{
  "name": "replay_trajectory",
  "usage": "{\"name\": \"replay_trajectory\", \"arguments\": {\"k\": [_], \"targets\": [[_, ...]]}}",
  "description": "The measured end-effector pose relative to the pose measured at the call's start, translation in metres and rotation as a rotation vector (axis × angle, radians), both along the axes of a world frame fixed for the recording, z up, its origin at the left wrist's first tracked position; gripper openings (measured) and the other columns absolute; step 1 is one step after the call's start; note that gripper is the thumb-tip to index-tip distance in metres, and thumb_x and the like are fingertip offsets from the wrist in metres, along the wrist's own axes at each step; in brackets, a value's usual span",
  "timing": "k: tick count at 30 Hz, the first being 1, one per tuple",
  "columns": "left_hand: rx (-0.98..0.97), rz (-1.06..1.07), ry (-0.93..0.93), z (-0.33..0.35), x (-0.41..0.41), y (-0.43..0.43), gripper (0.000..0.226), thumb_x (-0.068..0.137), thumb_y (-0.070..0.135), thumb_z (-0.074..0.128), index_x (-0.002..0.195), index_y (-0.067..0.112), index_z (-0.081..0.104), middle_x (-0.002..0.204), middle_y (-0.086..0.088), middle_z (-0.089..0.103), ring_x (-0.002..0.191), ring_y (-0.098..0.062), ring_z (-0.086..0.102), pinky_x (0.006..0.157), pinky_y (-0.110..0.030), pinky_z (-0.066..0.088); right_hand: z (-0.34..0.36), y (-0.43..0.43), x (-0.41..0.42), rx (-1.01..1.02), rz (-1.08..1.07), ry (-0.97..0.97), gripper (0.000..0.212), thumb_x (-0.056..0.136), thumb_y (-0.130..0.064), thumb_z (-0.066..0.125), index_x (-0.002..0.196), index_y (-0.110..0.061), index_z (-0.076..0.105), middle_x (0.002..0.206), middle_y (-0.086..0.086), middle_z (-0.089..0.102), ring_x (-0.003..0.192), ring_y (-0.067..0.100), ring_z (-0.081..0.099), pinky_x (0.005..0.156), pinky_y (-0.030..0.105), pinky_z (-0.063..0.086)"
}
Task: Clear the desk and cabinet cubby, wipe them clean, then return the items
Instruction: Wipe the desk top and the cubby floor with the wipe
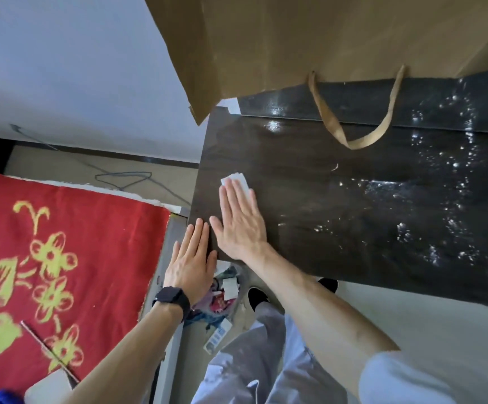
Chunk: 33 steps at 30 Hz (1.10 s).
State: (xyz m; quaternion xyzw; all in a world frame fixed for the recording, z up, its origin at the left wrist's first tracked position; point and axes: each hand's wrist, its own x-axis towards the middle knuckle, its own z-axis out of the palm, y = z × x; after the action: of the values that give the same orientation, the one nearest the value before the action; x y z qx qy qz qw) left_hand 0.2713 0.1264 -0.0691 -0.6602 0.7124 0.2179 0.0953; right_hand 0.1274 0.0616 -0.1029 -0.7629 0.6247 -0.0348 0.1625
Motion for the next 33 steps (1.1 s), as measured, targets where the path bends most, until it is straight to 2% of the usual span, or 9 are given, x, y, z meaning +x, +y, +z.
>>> {"name": "replay_trajectory", "arguments": {"k": [3,7,10,14,17,22,25,29,33], "targets": [[0.035,0.026,-0.013,0.0,0.006,0.014,0.064,0.104,0.042,0.024,0.157,0.021,-0.004,0.162,0.009,-0.015,0.149,-0.01,-0.016,0.124,-0.04,0.003,0.002,0.041,-0.014,0.01,-0.009,0.02,0.07,0.104,-0.048,0.021,0.158,-0.006,0.006,0.167,0.01,-0.003,0.154,0.022,-0.009,0.123,0.051,0.009],[0.035,0.048,0.05,0.005,0.0,0.013,0.065,0.104,0.04,0.028,0.158,0.02,-0.002,0.162,0.01,-0.014,0.149,-0.008,-0.015,0.124,-0.04,0.005,0.0,0.079,-0.098,0.022,-0.408,0.14,0.07,0.104,-0.048,0.026,0.158,-0.006,0.012,0.166,0.011,0.006,0.154,0.024,0.003,0.122,0.053,0.013],[0.053,0.066,0.069,0.008,0.0,0.014,0.064,0.105,0.041,0.027,0.158,0.02,-0.002,0.162,0.01,-0.014,0.148,-0.007,-0.014,0.124,-0.04,0.005,0.006,0.091,-0.102,0.026,-0.593,0.126,0.073,0.102,-0.049,0.028,0.157,-0.003,0.014,0.165,0.014,0.01,0.154,0.027,0.007,0.121,0.057,0.015],[0.069,0.027,0.037,0.009,0.003,0.01,0.064,0.105,0.041,0.025,0.158,0.021,-0.003,0.163,0.009,-0.015,0.147,-0.007,-0.016,0.124,-0.042,0.005,0.008,0.082,-0.019,-0.012,-0.167,-0.05,0.069,0.103,-0.05,0.028,0.158,-0.01,0.014,0.166,0.004,0.007,0.154,0.019,0.0,0.123,0.055,0.008],[0.087,-0.002,0.0,0.011,0.005,0.011,0.063,0.105,0.04,0.024,0.158,0.021,-0.004,0.164,0.008,-0.014,0.15,-0.011,-0.013,0.124,-0.043,0.005,0.006,0.081,-0.008,-0.02,0.057,-0.023,0.065,0.105,-0.046,0.026,0.159,-0.013,0.009,0.167,0.0,0.0,0.154,0.014,-0.006,0.121,0.054,0.015],[0.088,-0.017,0.006,0.013,0.005,0.013,0.063,0.105,0.04,0.024,0.158,0.021,-0.003,0.163,0.009,-0.014,0.151,-0.011,-0.013,0.124,-0.046,0.004,0.001,0.117,-0.112,-0.002,-0.437,0.128,0.068,0.103,-0.045,0.032,0.158,-0.009,0.014,0.167,0.007,0.008,0.154,0.02,0.006,0.122,0.055,0.012],[0.007,0.004,0.021,0.014,0.007,0.013,0.063,0.104,0.037,0.03,0.159,0.02,0.004,0.165,0.007,-0.007,0.152,-0.013,-0.006,0.124,-0.046,0.003,0.006,0.109,-0.1,0.017,-0.627,0.121,0.075,0.102,-0.048,0.032,0.157,-0.002,0.011,0.165,0.018,0.006,0.154,0.03,0.002,0.122,0.057,0.01],[-0.046,0.096,0.003,0.017,0.019,0.021,0.071,0.099,0.023,0.043,0.159,0.018,0.005,0.165,0.006,-0.007,0.152,-0.013,0.003,0.123,-0.04,0.009,0.006,0.075,-0.011,-0.035,-0.162,-0.005,0.071,0.104,-0.048,0.023,0.157,-0.004,0.008,0.166,0.011,0.001,0.154,0.024,-0.004,0.124,0.051,0.002],[0.082,0.034,-0.028,0.021,0.042,0.021,0.08,0.094,0.01,0.043,0.158,0.022,-0.003,0.156,0.013,-0.021,0.152,-0.011,-0.008,0.124,-0.045,0.009,-0.002,0.022,0.038,-0.072,0.377,0.002,0.064,0.103,-0.043,0.018,0.158,-0.011,0.013,0.167,0.004,0.005,0.154,0.018,0.0,0.124,0.05,0.007]]}}
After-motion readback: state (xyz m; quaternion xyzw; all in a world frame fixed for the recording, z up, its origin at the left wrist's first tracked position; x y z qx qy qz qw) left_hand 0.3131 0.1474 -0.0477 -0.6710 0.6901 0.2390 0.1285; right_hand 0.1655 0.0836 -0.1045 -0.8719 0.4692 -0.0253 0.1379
